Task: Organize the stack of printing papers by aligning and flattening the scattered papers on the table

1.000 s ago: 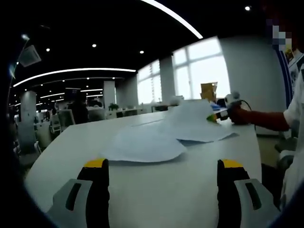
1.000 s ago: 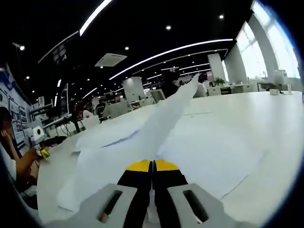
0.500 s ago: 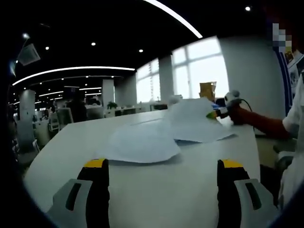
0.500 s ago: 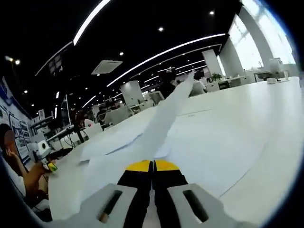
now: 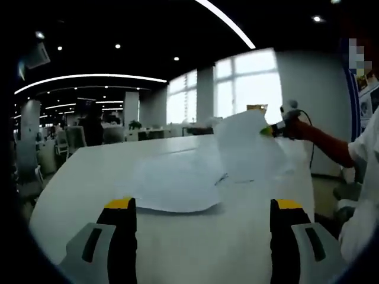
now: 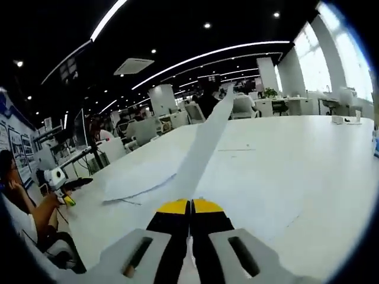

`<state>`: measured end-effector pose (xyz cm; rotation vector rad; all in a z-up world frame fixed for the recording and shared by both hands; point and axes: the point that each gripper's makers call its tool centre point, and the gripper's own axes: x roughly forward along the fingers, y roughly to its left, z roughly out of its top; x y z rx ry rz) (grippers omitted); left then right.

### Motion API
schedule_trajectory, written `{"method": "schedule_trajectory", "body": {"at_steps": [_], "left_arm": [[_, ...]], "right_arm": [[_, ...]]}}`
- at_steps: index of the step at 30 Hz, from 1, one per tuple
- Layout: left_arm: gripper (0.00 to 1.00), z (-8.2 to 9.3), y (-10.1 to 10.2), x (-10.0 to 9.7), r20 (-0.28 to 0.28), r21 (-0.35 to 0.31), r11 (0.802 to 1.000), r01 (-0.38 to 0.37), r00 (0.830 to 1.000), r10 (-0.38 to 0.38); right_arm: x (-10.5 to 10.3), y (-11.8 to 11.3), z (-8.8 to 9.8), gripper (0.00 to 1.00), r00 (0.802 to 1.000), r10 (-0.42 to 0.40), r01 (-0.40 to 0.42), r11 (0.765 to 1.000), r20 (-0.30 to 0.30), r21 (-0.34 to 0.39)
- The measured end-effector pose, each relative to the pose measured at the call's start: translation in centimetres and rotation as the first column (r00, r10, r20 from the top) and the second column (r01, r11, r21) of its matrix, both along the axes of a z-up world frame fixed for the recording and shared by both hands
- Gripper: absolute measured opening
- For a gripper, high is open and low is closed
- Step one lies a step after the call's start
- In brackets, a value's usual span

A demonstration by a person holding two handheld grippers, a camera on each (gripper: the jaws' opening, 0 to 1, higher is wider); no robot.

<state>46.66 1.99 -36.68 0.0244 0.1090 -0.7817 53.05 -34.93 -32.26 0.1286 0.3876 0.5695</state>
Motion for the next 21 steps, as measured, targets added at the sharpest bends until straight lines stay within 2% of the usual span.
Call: {"method": "schedule_trajectory", "body": {"at_steps": [3,6,14,21], "left_arm": [[0.95,2.0,-0.6,0.1,0.012,-0.013,1.0,0.016,1.0,-0.015],[0.95,3.2,-1.2,0.4,0.009,-0.015,0.999,0.036,0.999,-0.036],[0.97,4.0,-2.2,1.1,-0.025,-0.037,0.998,0.045,0.999,-0.046],[0.97,3.9,-2.6,1.1,-0.051,-0.039,0.998,0.045,0.998,-0.047]], "right_arm": [[-0.1,0.2,1.3,0.0,1.0,0.008,-0.008,1.0,-0.022,-0.012],[-0.1,0.4,2.8,0.0,0.999,0.014,-0.015,0.999,-0.033,-0.031],[-0.8,1.7,5.7,0.0,0.999,0.042,-0.042,0.997,-0.002,-0.06],[-0.7,1.5,6.3,0.0,0.999,0.032,-0.033,0.996,-0.015,-0.081]]}}
